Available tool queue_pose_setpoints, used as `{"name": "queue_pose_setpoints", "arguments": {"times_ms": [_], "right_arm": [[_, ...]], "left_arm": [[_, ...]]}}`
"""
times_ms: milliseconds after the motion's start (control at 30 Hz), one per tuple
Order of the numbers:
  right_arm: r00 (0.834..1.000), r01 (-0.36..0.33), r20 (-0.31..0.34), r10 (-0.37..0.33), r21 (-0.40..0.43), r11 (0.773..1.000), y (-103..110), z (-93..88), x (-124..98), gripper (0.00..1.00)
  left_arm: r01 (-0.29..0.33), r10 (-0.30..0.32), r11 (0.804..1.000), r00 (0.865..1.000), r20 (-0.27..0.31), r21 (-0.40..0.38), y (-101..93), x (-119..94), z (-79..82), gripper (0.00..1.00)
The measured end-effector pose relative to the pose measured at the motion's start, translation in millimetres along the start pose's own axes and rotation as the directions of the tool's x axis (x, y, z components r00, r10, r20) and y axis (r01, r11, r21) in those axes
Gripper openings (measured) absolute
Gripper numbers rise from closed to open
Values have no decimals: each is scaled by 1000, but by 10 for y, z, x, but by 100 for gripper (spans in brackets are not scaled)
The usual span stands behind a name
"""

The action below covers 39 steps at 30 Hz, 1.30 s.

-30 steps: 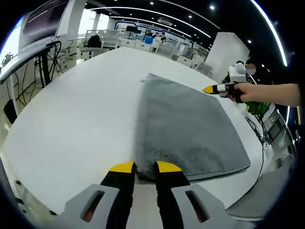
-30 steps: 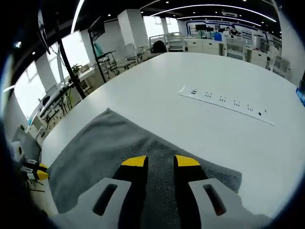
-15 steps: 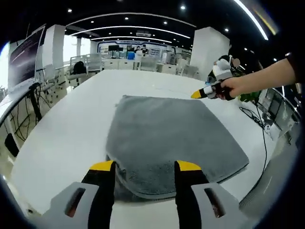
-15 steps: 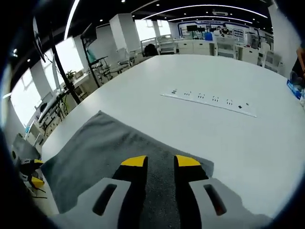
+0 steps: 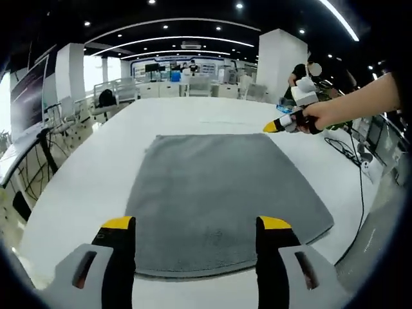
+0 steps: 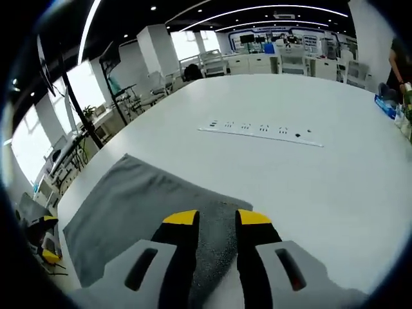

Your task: Fold the towel on the table until its edges align and the towel forms a compact rectangular stack.

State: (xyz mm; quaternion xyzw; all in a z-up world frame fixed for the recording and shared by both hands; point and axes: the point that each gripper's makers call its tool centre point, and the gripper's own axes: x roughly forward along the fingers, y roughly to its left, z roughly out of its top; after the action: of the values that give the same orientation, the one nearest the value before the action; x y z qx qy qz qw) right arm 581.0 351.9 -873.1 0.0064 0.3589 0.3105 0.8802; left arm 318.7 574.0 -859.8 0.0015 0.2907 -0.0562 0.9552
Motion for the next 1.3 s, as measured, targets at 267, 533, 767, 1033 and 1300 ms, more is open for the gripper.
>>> {"name": "queue_pose_setpoints", "arguments": {"times_ms": [267, 533, 767, 1033, 1300], "right_arm": [[1000, 19, -6, -18, 16, 1000, -209, -95, -107, 21], [1000, 5, -20, -5, 17, 1000, -228, -152, -95, 21], [999, -20, -32, 19, -9, 1000, -145, -149, 24, 19], [998, -34, -51, 31, -53, 998, -94, -129, 185, 16], [996, -36, -87, 24, -137, 990, -178, -213, 304, 13]], "left_arm": [[136, -134, 990, 990, -33, 48, -729, 157, 43, 73], [234, -228, 968, 971, -72, 94, -1341, 198, 74, 65], [315, -300, 945, 942, -148, 91, -1697, 240, 57, 57], [392, -355, 916, 892, -279, 87, -2034, 283, -184, 45], [482, -422, 871, 831, -363, 90, -2405, 285, -404, 38]]}}
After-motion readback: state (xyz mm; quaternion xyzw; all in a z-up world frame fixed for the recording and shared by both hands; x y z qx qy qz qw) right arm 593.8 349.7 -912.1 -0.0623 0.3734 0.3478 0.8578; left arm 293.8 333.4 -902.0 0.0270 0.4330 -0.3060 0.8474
